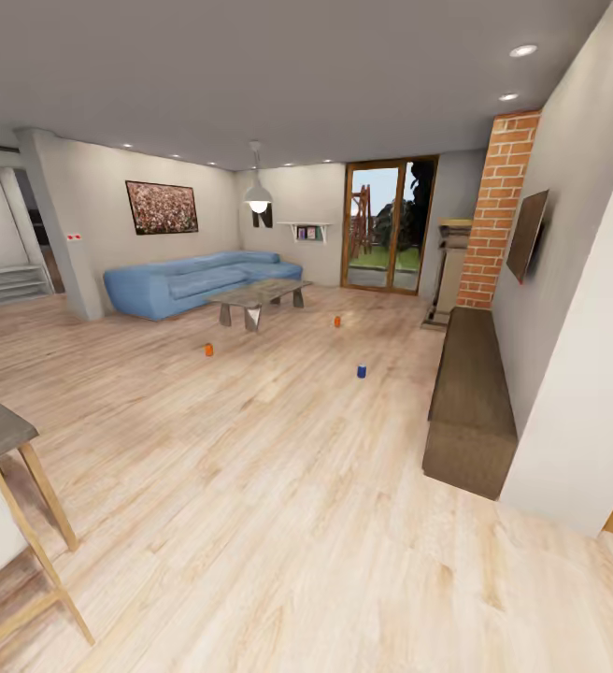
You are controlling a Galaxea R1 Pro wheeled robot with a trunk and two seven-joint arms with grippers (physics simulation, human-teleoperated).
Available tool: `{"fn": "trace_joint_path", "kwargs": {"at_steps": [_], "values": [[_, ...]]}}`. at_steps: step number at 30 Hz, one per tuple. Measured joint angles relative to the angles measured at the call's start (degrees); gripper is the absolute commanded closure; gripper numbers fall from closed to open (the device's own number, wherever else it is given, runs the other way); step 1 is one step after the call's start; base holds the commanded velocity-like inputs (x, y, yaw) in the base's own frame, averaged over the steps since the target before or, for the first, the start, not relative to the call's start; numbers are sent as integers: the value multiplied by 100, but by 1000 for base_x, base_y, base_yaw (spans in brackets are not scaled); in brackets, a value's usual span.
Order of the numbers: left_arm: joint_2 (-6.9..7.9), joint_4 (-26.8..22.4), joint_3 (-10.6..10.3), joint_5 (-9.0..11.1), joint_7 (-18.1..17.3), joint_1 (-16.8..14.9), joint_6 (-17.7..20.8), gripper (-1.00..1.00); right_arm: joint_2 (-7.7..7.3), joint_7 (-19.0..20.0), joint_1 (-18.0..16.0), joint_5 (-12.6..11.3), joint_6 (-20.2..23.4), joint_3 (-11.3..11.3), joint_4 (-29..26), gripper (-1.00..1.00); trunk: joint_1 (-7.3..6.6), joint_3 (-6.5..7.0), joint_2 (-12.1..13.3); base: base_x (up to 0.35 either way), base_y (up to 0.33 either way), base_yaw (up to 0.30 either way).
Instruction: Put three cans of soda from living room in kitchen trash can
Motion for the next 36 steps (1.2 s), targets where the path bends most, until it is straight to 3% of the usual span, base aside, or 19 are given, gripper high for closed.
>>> {"fn": "trace_joint_path", "kwargs": {"at_steps": [4, 30, 36], "values": [[-119, -124, -24, -17, 38, 95, -70, -100, -56, -39, -118, -12, -48, -9, -31, -100, 0, 0, 1, 0, 0, 0], [-120, -172, -24, -17, 37, 95, -71, -100, -56, -41, -118, -11, -48, -10, -30, -100, 0, 0, 1, 0, 0, 0], [-63, -365, -10, 10, -28, 133, -25, -100, -232, 45, -160, -10, 17, -19, -193, -100, 0, 0, 1, 0, 0, 0]]}}
